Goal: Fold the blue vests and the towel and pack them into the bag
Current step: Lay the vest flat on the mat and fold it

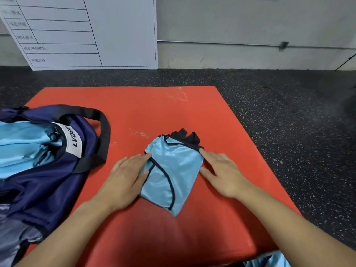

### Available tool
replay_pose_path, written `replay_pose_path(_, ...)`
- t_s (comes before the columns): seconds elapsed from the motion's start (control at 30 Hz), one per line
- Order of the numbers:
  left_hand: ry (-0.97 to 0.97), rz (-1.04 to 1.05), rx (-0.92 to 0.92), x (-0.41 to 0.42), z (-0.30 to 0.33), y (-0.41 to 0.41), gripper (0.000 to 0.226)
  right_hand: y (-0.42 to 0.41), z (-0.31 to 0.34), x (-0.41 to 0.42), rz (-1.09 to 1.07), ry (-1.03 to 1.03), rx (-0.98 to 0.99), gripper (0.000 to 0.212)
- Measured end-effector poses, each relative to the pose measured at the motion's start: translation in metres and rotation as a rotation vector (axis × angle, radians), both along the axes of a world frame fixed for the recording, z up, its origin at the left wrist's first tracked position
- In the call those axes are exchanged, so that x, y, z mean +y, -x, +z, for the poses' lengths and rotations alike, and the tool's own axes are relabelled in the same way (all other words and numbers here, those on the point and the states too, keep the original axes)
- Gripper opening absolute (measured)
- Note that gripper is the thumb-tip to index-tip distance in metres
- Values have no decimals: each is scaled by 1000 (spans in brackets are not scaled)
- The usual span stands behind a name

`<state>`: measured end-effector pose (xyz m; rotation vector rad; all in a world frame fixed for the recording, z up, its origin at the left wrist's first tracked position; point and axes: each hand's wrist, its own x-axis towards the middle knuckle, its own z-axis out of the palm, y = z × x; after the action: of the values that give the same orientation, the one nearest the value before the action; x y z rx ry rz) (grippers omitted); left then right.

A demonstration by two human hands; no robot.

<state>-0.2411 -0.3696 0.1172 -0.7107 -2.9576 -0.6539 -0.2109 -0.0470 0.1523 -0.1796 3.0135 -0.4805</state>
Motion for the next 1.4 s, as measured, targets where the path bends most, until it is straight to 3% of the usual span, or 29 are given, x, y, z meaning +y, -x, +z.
replay_pose_path(0.1, 13, -15, 17, -5, 2, -1, 61, 2, 6, -8, -122, 16, 96, 51)
replay_pose_path(0.23, 28, -23, 31, -20, 1, -2, 56, -5, 12, -32, -72, 367, -220, 27)
replay_pose_path(0.4, 25, -57, 31, -34, -2, -12, 55, -22, 19, -43, -9, 676, -468, 27)
replay_pose_path(0.57, -9, -78, 38, -42, 0, -12, 53, -31, 19, -39, 142, 758, -593, 34)
replay_pose_path(0.87, -129, -126, 43, -39, 6, -16, 61, -28, 8, -15, 157, 782, -637, 53)
replay_pose_path(1.03, -226, -265, -2, -17, 11, -31, 64, -25, 12, 16, 177, 740, -621, 40)
replay_pose_path(1.17, -364, -253, -139, -9, 13, -38, 61, -20, 7, 34, 130, 752, -456, 35)
replay_pose_path(1.3, -582, -222, -359, -9, 19, -32, 30, -18, 4, 39, 25, 868, -295, 24)
replay_pose_path(1.4, -550, -222, -359, -7, 17, -26, 43, -18, 5, 38, -30, 885, -225, 10)
